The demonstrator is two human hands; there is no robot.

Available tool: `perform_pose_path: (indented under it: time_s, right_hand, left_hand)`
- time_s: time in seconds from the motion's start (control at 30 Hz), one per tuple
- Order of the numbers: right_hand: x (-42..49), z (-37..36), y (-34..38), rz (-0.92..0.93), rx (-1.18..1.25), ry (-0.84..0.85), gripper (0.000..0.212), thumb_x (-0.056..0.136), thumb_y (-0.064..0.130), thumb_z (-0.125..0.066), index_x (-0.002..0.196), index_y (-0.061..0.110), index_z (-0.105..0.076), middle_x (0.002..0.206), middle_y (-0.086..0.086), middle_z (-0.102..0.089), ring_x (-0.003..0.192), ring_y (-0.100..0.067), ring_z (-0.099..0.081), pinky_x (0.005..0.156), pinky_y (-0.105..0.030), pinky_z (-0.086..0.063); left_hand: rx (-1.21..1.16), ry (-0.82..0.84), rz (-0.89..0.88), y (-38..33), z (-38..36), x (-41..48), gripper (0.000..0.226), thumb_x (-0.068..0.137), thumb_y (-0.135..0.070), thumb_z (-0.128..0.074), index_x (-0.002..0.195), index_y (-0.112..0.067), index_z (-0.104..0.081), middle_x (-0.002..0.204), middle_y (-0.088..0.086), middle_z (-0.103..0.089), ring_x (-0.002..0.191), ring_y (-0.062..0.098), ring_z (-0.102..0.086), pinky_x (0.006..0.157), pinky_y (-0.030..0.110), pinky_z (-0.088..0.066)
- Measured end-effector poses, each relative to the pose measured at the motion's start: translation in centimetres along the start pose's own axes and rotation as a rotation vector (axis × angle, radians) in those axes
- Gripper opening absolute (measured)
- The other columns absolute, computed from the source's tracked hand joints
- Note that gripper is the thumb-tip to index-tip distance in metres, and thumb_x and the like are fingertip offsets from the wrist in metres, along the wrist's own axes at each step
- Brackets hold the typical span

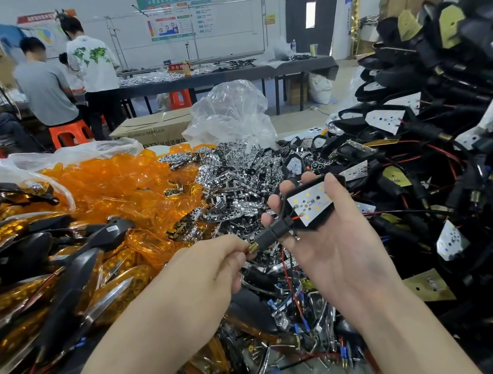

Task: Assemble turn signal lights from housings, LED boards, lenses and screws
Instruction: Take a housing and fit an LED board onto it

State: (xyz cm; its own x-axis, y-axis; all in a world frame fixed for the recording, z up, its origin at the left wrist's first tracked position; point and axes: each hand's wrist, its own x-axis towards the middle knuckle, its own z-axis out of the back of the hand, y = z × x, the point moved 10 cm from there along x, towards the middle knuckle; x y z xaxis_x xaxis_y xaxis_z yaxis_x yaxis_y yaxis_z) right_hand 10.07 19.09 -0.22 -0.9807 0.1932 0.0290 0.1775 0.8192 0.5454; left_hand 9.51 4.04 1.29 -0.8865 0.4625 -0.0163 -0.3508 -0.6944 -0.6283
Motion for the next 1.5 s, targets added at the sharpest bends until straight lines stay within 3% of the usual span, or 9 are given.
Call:
perform_pose_path:
  time_s: [0.17,0.5,0.63,0.73,0.8,1.03,1.27,1.37,1.5]
  right_hand:
    - [0.0,0.0,-0.1,-0.009,0.010,0.002,0.029,0.107,0.038,-0.041,0.101,0.017,-0.060,0.088,-0.007,-0.072,0.076,-0.025,-0.072,0.073,-0.039,-0.063]
    - [-0.1,0.1,-0.2,-0.007,-0.037,-0.028,0.027,0.107,0.036,-0.043,0.099,0.018,-0.062,0.092,-0.005,-0.073,0.078,-0.024,-0.072,0.068,-0.037,-0.062]
    - [0.1,1.3,0.1,0.035,-0.113,-0.102,0.049,0.108,0.031,-0.045,0.074,0.024,-0.079,0.094,0.000,-0.077,0.087,-0.024,-0.074,0.064,-0.037,-0.061]
    - [0.1,1.6,0.3,0.067,-0.126,-0.132,0.034,0.108,0.028,-0.045,0.092,0.018,-0.073,0.095,-0.004,-0.079,0.083,-0.025,-0.075,0.062,-0.035,-0.061]
    - [0.1,1.8,0.4,0.109,-0.120,-0.158,0.022,0.108,0.025,-0.046,0.101,0.012,-0.063,0.090,-0.006,-0.077,0.076,-0.026,-0.075,0.061,-0.035,-0.061]
    - [-0.3,2.3,0.6,0.214,-0.111,-0.238,0.023,0.109,0.021,-0.046,0.096,0.010,-0.061,0.073,-0.005,-0.065,0.058,-0.018,-0.062,0.047,-0.028,-0.050]
    - [0.0,3.5,1.2,0.226,-0.133,-0.272,0.022,0.110,0.023,-0.045,0.100,0.009,-0.059,0.075,-0.005,-0.065,0.060,-0.020,-0.061,0.047,-0.028,-0.048]
    - [0.3,4.1,1.1,0.217,-0.142,-0.279,0.024,0.111,0.022,-0.043,0.097,0.009,-0.058,0.074,-0.006,-0.065,0.059,-0.020,-0.060,0.047,-0.028,-0.048]
    - [0.4,4.3,0.8,0.200,-0.172,-0.267,0.025,0.111,0.022,-0.042,0.097,0.010,-0.060,0.073,-0.005,-0.066,0.060,-0.019,-0.061,0.047,-0.028,-0.048]
  left_hand:
    - [-0.006,0.012,-0.004,-0.1,0.0,-0.1,0.017,0.103,-0.036,-0.038,0.099,-0.042,-0.053,0.086,-0.009,-0.066,0.079,0.014,-0.063,0.068,0.039,-0.056]
    - [0.039,0.028,-0.016,-0.1,-0.1,-0.1,0.018,0.103,-0.036,-0.038,0.102,-0.035,-0.056,0.086,-0.003,-0.066,0.077,0.018,-0.064,0.068,0.040,-0.055]
    - [0.070,0.049,-0.013,-0.2,-0.6,0.0,0.024,0.104,-0.036,-0.037,0.101,-0.032,-0.060,0.085,-0.006,-0.067,0.073,0.016,-0.064,0.065,0.032,-0.052]
    - [0.044,0.080,-0.009,-0.3,-1.2,0.1,0.023,0.104,-0.034,-0.039,0.101,-0.033,-0.062,0.084,-0.003,-0.066,0.063,0.017,-0.061,0.061,0.034,-0.052]
    - [0.022,0.104,-0.005,-0.3,-1.6,0.0,0.022,0.105,-0.034,-0.041,0.101,-0.035,-0.063,0.080,-0.002,-0.065,0.059,0.008,-0.055,0.063,0.033,-0.052]
    - [0.001,0.179,0.035,-0.6,-2.7,-0.3,0.023,0.105,-0.036,-0.042,0.099,-0.043,-0.063,0.084,-0.010,-0.069,0.079,0.014,-0.068,0.076,0.035,-0.057]
    - [0.052,0.107,0.060,0.2,-1.6,-0.1,0.021,0.104,-0.040,-0.041,0.107,-0.044,-0.062,0.084,-0.022,-0.068,0.078,-0.001,-0.065,0.080,0.026,-0.055]
    - [0.066,0.046,0.081,0.7,-1.0,0.1,0.020,0.104,-0.043,-0.041,0.111,-0.044,-0.060,0.096,-0.021,-0.067,0.088,-0.003,-0.063,0.086,0.028,-0.054]
    - [0.068,-0.199,0.035,0.2,0.2,1.3,0.023,0.103,-0.042,-0.040,0.118,-0.044,-0.058,0.105,-0.024,-0.061,0.093,-0.007,-0.057,0.085,0.022,-0.052]
